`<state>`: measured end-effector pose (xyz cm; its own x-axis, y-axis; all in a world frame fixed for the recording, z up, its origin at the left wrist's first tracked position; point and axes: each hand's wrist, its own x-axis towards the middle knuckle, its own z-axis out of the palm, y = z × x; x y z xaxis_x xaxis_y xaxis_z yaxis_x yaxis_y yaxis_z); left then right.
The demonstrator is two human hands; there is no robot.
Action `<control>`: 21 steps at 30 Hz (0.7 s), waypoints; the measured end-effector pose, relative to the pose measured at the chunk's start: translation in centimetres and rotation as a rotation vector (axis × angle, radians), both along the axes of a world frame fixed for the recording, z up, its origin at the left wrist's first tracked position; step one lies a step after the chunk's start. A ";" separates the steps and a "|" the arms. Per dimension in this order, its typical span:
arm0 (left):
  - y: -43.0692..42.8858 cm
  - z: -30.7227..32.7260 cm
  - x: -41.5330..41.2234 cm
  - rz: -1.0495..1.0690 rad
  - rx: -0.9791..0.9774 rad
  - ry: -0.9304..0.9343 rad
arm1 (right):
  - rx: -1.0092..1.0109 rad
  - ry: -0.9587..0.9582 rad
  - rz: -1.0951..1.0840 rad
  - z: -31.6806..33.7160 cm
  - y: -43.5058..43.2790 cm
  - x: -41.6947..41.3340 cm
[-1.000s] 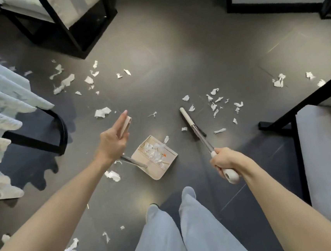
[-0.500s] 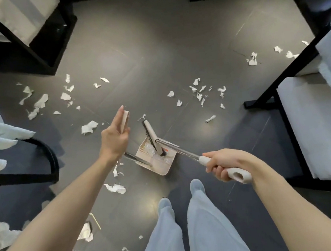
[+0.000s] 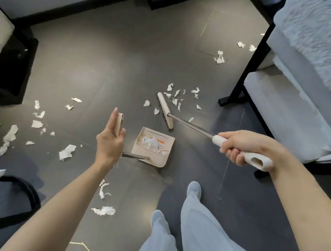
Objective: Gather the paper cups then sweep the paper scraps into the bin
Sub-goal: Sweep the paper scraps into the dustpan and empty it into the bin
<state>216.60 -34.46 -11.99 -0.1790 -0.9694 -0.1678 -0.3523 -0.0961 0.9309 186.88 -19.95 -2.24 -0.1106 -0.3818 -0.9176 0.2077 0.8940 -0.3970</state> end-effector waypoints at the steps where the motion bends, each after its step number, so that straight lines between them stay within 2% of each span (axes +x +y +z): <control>1: -0.4 -0.1 -1.2 -0.013 0.000 -0.005 | -0.004 0.005 -0.030 -0.2 0.0 -1.2; 10: -3.5 -0.8 -12.5 -0.141 -0.076 -0.135 | -0.027 0.201 -0.090 -7.0 -1.9 -9.9; 13: -4.4 -1.4 -15.6 -0.139 -0.106 -0.205 | 0.004 0.238 -0.037 -10.1 -2.6 -12.2; 15: -5.8 -1.7 -17.3 -0.138 -0.125 -0.238 | 0.054 0.198 -0.009 -11.7 -2.9 -13.2; 17: -7.2 -1.6 -18.6 -0.137 -0.106 -0.227 | 0.116 0.075 -0.069 -12.7 -2.9 -13.8; 21: -8.1 -1.5 -20.3 -0.131 -0.064 -0.174 | 0.208 -0.023 -0.097 -11.9 -1.5 -13.2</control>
<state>196.30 -42.53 -13.47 -0.2774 -0.9496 -0.1463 -0.5134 0.0178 0.8580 173.68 -21.43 -14.14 -0.1154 -0.1731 -0.9781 0.3033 0.9315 -0.2006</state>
